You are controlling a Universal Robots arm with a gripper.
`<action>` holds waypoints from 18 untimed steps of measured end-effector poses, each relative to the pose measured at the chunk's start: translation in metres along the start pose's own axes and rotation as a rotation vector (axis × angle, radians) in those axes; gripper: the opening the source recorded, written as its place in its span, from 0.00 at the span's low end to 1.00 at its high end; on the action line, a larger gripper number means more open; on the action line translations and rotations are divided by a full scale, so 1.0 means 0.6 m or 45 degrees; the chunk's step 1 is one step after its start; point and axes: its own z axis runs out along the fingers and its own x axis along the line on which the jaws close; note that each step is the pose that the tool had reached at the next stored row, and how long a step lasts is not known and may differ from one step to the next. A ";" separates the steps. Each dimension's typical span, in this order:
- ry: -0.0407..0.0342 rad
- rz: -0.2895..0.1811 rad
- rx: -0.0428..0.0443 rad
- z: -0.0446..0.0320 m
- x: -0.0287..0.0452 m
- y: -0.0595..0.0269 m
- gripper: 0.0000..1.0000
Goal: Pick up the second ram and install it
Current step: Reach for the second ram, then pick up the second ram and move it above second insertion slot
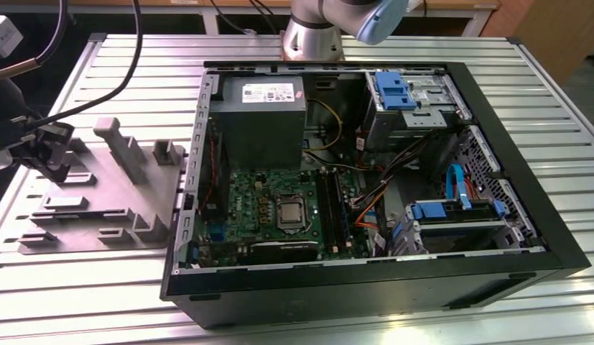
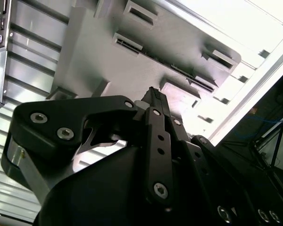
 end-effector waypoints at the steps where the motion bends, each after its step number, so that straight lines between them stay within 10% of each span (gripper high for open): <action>1: 0.0000 0.000 0.000 0.001 0.001 0.000 0.10; 18: -0.0001 0.000 0.000 0.008 0.006 -0.002 0.10</action>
